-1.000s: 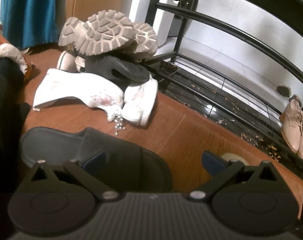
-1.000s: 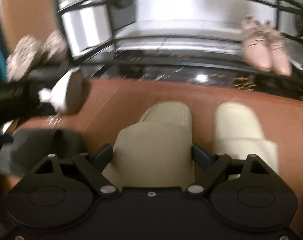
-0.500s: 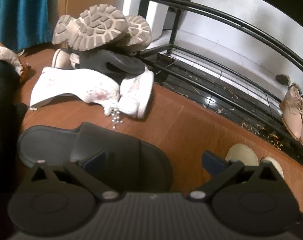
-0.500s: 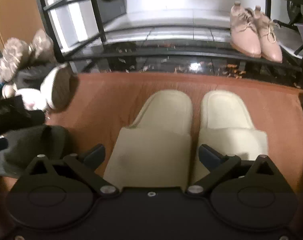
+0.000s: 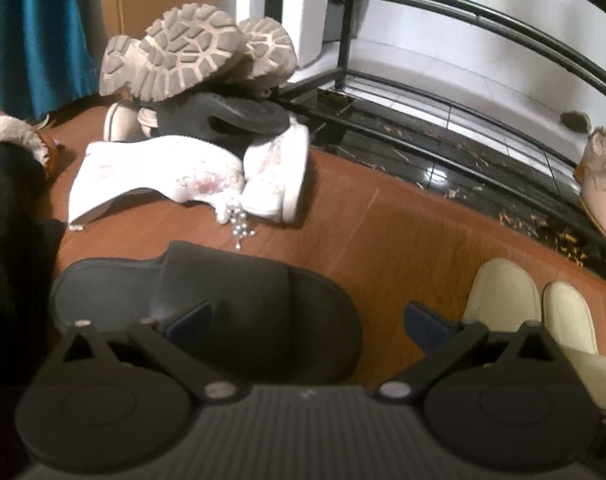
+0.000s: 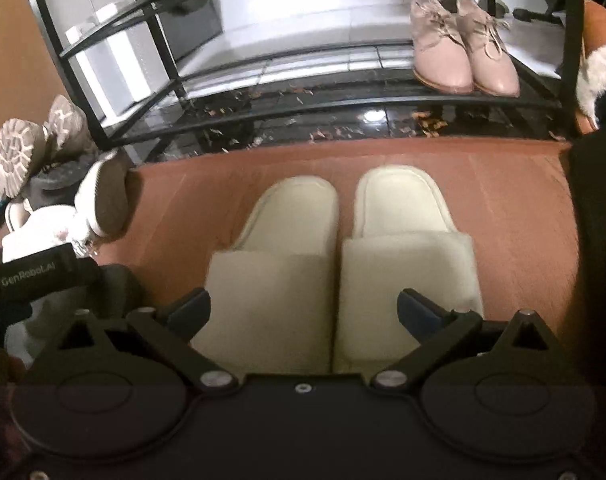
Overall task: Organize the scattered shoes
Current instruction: 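Push the two cream slides together side by side with the right tool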
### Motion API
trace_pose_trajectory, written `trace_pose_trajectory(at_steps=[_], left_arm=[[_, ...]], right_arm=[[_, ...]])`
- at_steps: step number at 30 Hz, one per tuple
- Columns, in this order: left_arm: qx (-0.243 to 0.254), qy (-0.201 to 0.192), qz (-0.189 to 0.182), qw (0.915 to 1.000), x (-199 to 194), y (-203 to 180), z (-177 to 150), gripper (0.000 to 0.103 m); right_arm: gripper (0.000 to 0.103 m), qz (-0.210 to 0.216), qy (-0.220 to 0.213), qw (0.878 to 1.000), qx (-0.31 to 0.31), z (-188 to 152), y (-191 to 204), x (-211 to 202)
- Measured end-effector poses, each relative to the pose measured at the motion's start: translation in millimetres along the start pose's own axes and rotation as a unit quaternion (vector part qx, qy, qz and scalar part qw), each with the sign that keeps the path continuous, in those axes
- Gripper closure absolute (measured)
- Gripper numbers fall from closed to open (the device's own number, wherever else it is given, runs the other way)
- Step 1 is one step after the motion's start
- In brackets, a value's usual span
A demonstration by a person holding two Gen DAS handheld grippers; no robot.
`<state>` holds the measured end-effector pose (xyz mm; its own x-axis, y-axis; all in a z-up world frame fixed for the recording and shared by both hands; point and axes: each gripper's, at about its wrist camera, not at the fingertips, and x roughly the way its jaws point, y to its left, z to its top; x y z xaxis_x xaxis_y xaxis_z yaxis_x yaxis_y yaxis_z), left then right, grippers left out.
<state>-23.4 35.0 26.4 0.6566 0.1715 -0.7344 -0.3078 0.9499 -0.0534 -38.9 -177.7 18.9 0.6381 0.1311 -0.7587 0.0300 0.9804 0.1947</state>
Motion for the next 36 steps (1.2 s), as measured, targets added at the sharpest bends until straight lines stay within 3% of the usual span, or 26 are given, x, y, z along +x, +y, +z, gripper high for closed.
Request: trace_pose_trajectory(at_steps=[5,11,16,24,30,36], left_arm=[[0.028,0.002,-0.003,0.9996,-0.7,-7.9,-2.2,0.001],[0.052,0.012,-0.006,0.9986,0.4,-16.4,-5.0,0.001],[0.068,0.017,-0.006,0.9975,1.0,-21.1,-7.5,0.001],[0.073,0.025,-0.008,0.9970,2.8,-21.4,-8.8,0.001],[0.084,0.027,-0.005,0.9961,4.4,-25.6,-10.1,0.001],[0.125,0.016,-0.004,0.9920,2.1,-37.9,-13.3,0.001]], right_arm=[[0.001,-0.038,0.018,0.999,0.032,-0.1,-14.0,-1.5],[0.001,-0.055,0.027,0.996,0.062,-5.9,-27.0,-5.4],[0.000,-0.040,0.012,0.998,0.038,-13.8,-18.3,-11.5],[0.000,-0.025,-0.021,0.998,-0.060,-28.5,13.3,-13.5],[0.000,-0.020,-0.004,0.999,-0.045,-26.7,10.4,-7.6],[0.000,-0.035,0.003,0.999,-0.021,-27.2,4.6,-6.0]])
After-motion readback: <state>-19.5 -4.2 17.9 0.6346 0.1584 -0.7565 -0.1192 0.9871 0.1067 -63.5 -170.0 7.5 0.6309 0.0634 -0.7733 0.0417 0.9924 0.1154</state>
